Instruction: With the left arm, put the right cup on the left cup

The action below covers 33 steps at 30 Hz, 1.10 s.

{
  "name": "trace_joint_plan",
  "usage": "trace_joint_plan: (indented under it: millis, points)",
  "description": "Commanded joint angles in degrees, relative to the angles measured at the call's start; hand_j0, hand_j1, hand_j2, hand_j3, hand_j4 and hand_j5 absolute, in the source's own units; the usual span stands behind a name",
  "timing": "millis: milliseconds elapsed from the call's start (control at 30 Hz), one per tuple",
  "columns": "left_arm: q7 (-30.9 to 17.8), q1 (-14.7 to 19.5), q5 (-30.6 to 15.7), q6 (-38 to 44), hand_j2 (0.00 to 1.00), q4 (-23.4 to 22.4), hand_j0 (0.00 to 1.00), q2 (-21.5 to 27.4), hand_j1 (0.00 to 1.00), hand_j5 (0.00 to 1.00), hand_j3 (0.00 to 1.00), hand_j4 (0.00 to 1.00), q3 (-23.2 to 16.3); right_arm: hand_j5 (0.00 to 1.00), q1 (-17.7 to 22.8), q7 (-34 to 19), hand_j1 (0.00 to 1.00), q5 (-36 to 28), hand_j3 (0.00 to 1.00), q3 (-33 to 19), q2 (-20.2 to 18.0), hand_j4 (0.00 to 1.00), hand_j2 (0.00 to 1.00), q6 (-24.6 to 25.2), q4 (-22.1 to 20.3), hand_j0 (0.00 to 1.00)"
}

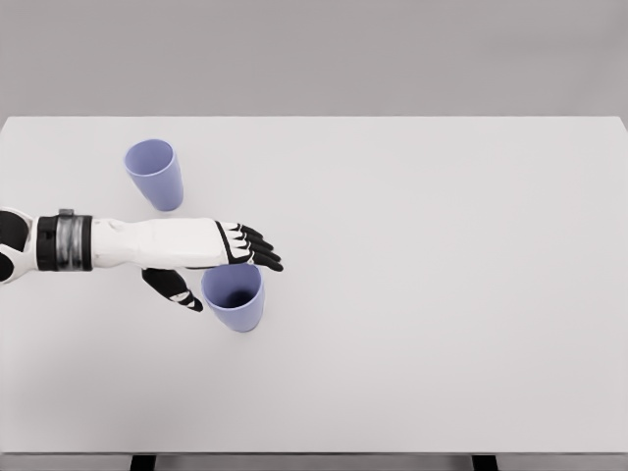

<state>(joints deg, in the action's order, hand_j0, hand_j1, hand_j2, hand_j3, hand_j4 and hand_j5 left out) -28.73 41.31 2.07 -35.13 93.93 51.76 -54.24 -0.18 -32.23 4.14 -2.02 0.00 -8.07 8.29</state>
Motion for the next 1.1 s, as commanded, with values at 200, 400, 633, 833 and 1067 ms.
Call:
trace_joint_plan:
  millis: [200,400,633,833,1067]
  points:
    - [0.08,-0.53,1.01,0.13,1.0,-1.3,1.0,-1.57,1.0,1.0,1.0,1.0,0.01,1.0,0.0,-0.02,1.0,0.07,1.0,0.0,0.0,1.0,1.0,-0.02,-0.02,1.0]
    - [0.08,-0.79,1.36,0.13,1.0,-1.65,1.0,-1.57,1.0,1.0,1.0,1.0,0.1,1.0,0.0,-0.02,1.0,0.07,1.0,0.0,0.0,1.0,1.0,-0.02,-0.02,1.0]
    - [1.13,-0.79,1.36,0.13,1.0,-1.65,1.0,-1.48,1.0,1.0,1.0,1.0,0.1,1.0,0.0,-0.02,1.0,0.07,1.0,0.0,0.0,1.0,1.0,-0.11,-0.02,1.0]
    - [1.13,-0.79,1.45,0.13,1.0,-2.79,1.0,-1.57,1.0,1.0,1.0,1.0,0.01,1.0,0.0,-0.02,1.0,0.07,1.0,0.0,0.0,1.0,1.0,-0.11,-0.02,1.0]
    - [1.13,-0.88,1.89,0.13,1.0,-4.55,1.0,-1.75,1.0,1.0,1.0,1.0,-0.08,1.0,0.0,-0.02,1.0,0.07,1.0,0.0,0.0,1.0,1.0,-0.11,-0.02,1.0]
